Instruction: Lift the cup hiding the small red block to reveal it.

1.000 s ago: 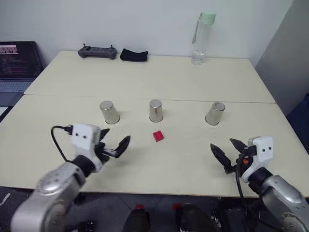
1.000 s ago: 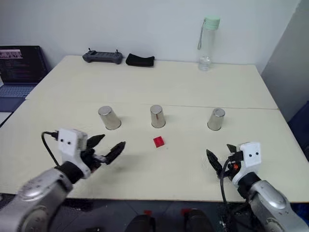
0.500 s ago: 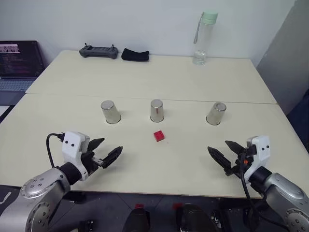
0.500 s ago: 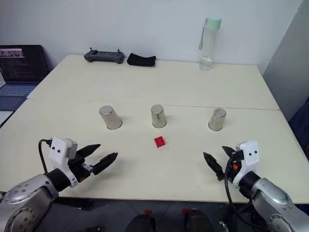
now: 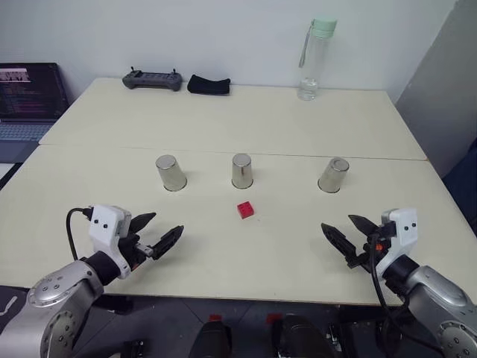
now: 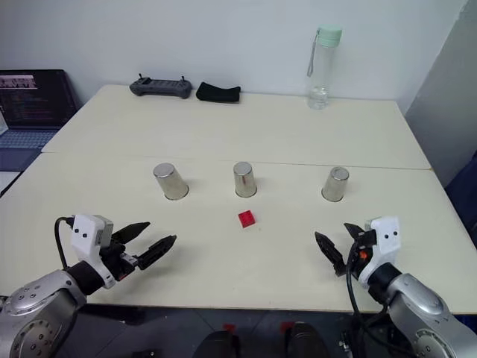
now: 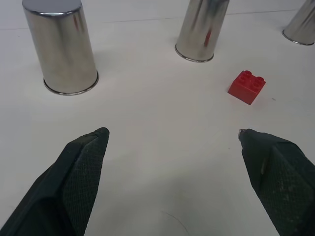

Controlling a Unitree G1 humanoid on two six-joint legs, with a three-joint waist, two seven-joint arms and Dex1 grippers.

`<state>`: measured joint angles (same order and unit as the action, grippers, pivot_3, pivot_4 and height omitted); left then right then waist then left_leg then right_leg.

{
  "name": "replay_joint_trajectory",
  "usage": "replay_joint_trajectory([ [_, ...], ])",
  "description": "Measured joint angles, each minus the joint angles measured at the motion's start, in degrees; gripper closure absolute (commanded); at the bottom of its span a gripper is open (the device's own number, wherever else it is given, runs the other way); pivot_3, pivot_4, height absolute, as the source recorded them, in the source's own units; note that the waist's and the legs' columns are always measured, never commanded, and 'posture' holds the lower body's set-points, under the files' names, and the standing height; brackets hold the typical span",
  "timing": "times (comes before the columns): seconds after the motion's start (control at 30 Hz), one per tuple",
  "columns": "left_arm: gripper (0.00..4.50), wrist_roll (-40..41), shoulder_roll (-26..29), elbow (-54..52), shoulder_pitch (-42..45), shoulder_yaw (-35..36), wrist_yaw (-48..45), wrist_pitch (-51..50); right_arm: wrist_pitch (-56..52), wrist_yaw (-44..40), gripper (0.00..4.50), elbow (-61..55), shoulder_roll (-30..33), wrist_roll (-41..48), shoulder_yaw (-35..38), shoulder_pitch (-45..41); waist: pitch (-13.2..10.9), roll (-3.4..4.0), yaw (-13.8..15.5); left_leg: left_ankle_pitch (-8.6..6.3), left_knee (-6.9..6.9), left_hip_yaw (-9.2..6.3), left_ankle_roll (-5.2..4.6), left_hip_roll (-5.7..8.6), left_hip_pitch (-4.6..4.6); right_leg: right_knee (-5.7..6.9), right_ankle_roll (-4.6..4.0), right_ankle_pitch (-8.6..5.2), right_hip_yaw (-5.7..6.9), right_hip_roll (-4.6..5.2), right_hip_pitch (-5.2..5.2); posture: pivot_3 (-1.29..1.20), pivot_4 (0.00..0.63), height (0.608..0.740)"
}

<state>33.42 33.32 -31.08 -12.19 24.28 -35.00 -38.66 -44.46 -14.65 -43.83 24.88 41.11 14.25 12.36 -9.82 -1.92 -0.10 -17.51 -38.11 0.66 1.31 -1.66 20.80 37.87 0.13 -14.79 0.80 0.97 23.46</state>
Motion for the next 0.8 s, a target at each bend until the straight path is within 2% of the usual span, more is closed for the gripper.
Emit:
replay_joint_trajectory([
  [0.8,0.02,-0.47,0.5,1.29,0.35,-1.47,0.74,1.46,2.12,-0.11,0.0,0.94,0.02,-1.07,-0.89,1.71,0.0,0.0,0.0,0.0,0.0,0.0,0.0,-0.01,0.0,0.0,0.0,0.0,0.0,0.0,0.0,0.0,0.15,0.74],
])
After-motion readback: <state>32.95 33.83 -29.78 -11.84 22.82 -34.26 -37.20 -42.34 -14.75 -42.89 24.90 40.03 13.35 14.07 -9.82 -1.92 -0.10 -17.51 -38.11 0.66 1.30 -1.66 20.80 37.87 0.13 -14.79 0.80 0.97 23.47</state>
